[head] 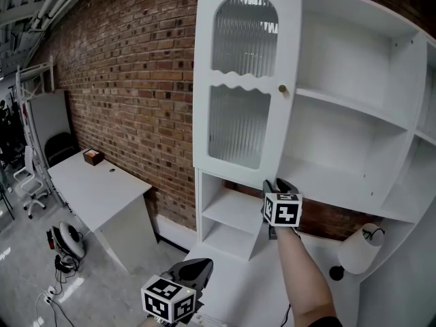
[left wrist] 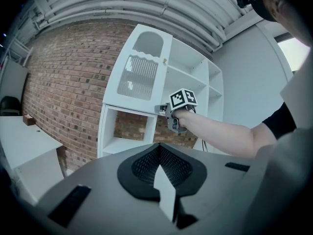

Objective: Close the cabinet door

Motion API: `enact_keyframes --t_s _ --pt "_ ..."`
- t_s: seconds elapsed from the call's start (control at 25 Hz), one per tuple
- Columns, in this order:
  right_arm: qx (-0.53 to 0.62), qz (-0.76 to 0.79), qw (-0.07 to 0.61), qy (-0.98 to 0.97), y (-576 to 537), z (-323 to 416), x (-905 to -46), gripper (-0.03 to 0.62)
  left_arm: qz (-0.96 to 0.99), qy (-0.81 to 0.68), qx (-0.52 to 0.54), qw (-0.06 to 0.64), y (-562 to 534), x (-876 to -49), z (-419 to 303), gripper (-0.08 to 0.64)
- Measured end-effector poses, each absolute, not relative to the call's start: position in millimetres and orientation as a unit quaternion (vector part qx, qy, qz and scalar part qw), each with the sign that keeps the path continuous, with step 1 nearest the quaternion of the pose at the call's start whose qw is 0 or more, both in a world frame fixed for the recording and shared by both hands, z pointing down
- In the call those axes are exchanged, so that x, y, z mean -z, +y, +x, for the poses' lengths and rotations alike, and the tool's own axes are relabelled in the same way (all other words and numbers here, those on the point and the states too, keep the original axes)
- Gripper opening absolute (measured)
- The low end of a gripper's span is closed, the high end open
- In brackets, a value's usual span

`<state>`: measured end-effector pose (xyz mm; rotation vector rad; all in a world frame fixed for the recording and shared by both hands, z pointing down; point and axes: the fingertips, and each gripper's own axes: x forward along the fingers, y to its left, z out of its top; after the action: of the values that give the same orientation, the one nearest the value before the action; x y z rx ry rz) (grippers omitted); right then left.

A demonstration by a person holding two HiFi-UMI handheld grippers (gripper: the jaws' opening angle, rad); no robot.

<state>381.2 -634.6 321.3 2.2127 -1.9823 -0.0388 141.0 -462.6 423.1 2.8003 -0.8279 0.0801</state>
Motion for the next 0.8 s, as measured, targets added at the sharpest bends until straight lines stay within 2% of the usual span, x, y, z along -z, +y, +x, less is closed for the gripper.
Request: enact_keyframes --t_s 0.12,0.2,0.8 --pt "0.025 0.745 0.088 -0.660 -622.6 379.0 -316.2 0.108 0.953 -0.283 -0.026 0.109 -458.6 -421.5 134.7 0.008" --pt "0.039 0.751 0.080 -0.654 -607.5 376.7 -309.4 0.031 0.952 -0.285 -0.024 0.107 -455.2 -418.6 127.4 0.008" --pt "0.047 0.683 0.030 -0.729 -459.4 233.8 -306.0 0.026 0.950 -0.296 0.010 0.097 -407.4 -388.5 54.2 0.008"
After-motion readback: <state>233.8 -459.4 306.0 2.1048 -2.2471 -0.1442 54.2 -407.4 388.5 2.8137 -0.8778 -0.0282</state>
